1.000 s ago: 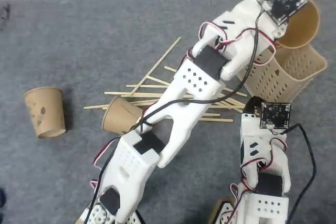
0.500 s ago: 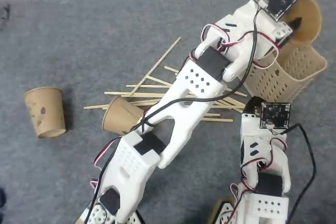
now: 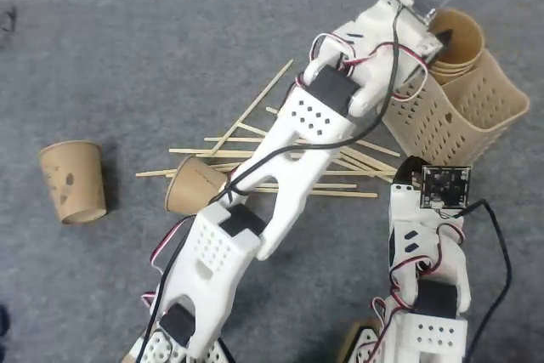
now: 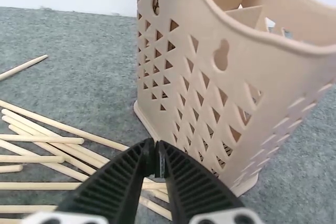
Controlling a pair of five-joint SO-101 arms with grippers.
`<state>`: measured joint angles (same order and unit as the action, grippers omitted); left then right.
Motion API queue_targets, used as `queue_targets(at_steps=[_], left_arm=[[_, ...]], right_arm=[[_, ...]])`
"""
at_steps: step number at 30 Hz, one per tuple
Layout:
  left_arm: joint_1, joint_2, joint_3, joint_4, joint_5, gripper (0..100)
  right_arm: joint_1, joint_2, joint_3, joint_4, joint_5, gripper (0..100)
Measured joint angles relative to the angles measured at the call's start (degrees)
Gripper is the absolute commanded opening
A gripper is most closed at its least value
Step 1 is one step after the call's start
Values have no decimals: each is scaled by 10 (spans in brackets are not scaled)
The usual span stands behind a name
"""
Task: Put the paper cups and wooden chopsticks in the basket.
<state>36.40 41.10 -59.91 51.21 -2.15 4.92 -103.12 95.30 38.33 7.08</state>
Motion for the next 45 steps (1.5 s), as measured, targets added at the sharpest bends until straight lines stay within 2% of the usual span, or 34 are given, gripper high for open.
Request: queue_targets(at_steps=[3,9,12,14,16,19,24,26,29,33,38,45], left_arm=[[11,-2,-56,92,-14,164],[22,-40,-206,335,-161,163],[-2,-84,-275,450,-198,163],[-47,-123,-290,473,-195,163],[-114,-164,-291,479,-180,163],[-227,-232,-229,479,-165,163],[-388,-350,-25,482,-167,163],[-428,-389,69,482,-202,163],[-462,-425,206,481,-255,163],[-505,-439,343,433,-268,143],[-537,-439,418,400,-268,7],[-538,-439,567,356,-272,12]], right_arm=[[0,0,0,0,0,9],[-1,0,0,0,0,9],[0,0,0,0,0,9],[0,0,0,0,0,9],[0,0,0,0,0,9],[-1,0,0,0,0,9],[0,0,0,0,0,9],[0,0,0,0,0,9],[-1,0,0,0,0,9],[1,0,0,0,0,9],[0,0,0,0,0,9],[-1,0,0,0,0,9]])
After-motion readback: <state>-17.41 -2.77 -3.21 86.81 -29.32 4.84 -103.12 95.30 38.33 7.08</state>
